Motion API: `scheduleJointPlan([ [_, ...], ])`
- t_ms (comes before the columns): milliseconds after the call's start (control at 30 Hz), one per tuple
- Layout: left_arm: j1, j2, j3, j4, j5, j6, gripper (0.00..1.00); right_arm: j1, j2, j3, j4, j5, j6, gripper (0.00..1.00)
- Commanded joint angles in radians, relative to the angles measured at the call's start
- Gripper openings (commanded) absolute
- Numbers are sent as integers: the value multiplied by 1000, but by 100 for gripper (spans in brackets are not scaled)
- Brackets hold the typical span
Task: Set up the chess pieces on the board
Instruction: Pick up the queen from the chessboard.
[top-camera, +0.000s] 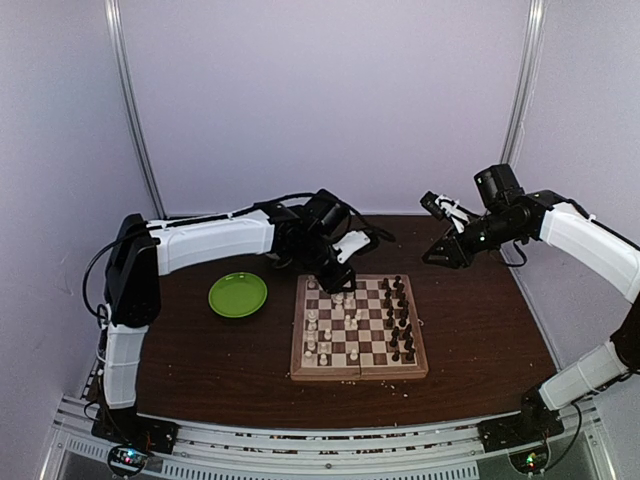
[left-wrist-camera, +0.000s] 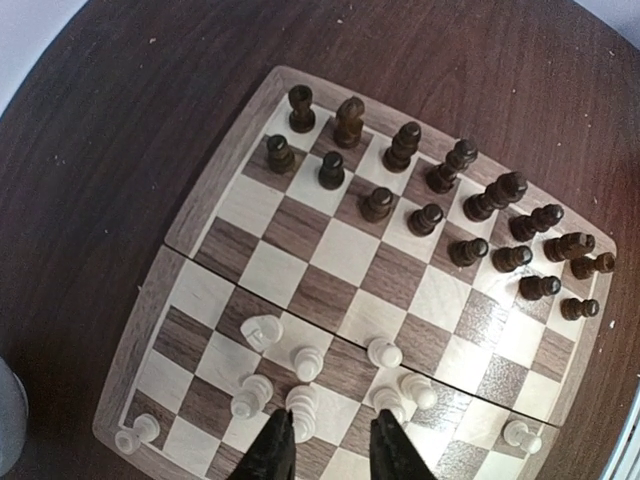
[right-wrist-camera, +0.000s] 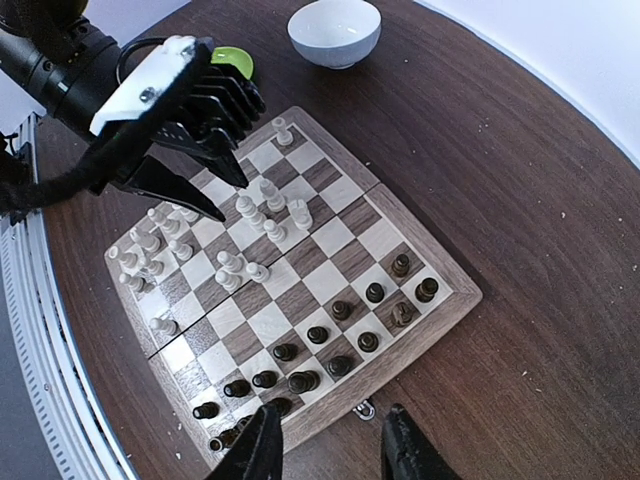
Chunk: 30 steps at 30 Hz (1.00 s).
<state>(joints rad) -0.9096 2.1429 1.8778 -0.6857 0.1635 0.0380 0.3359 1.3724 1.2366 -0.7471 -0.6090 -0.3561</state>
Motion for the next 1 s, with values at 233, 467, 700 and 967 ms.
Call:
scheduleJointPlan([
  [233,8,46,23,-54,-33,34,28,-2,20,6,-2,-26,-20,34],
  [467,7,82,47,-66,-33,40,26,-2,27,8,-5,-28,-21,34],
  [700,8,100,50,-77,-47,47,25,-2,33,10,-11,-30,-22,34],
  [967,8,103,47,-81,-71,58,28,-1,45,15,-17,-33,-23,34],
])
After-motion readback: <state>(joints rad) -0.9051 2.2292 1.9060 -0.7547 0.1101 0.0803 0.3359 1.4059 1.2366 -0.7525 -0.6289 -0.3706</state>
